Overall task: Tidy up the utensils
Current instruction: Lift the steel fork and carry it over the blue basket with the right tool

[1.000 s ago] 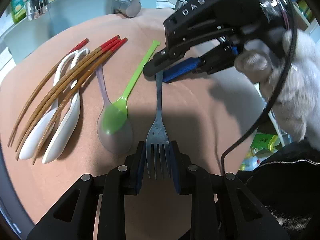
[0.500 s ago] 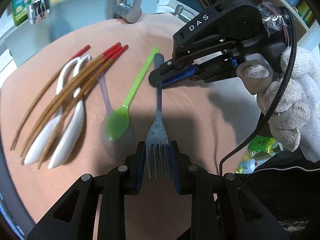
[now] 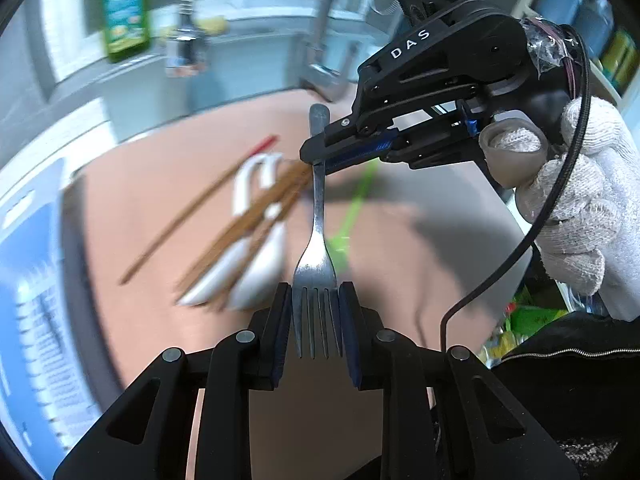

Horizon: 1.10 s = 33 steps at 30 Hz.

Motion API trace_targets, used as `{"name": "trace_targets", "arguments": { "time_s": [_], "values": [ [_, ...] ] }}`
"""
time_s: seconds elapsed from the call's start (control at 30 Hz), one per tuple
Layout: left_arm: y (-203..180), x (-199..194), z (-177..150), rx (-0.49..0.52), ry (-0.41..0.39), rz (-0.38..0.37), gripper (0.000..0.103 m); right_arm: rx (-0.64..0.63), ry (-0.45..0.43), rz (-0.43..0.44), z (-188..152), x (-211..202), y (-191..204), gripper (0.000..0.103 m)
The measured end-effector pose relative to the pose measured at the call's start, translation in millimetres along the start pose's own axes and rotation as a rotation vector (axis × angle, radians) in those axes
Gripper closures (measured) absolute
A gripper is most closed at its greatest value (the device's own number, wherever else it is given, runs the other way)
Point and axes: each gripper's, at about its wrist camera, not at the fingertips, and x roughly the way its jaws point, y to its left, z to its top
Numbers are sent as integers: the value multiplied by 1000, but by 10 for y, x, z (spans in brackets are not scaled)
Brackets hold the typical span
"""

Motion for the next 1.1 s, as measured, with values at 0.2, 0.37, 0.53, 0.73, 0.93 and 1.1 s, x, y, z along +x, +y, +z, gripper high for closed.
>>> {"name": "trace_targets", "arguments": {
  "time_s": [0.2,0.37,0.53,0.73,0.93,1.1],
  "values": [
    [432,-339,-211,-88,-44,73,80,-101,48,43,-49,348,644,95],
    [817,-550,-437,-165,-58,129,80,-178,107,52,-130,783,1144,95],
    [1155,-684,-652,-245,-61,171,80,-260,164,46,-261,1194,1574,96],
    [1458,-718,-892,-311,-55,209,80,-331,222,19,-363,1620,1907,96],
    [1711,-662,-1038,-360,-38,230,80,-390,261,-32,-401,1993,2132,96],
    [1847,-621,-1104,-384,-19,258,80,-424,293,-63,-402,2234,2233,96]
  ]
}}
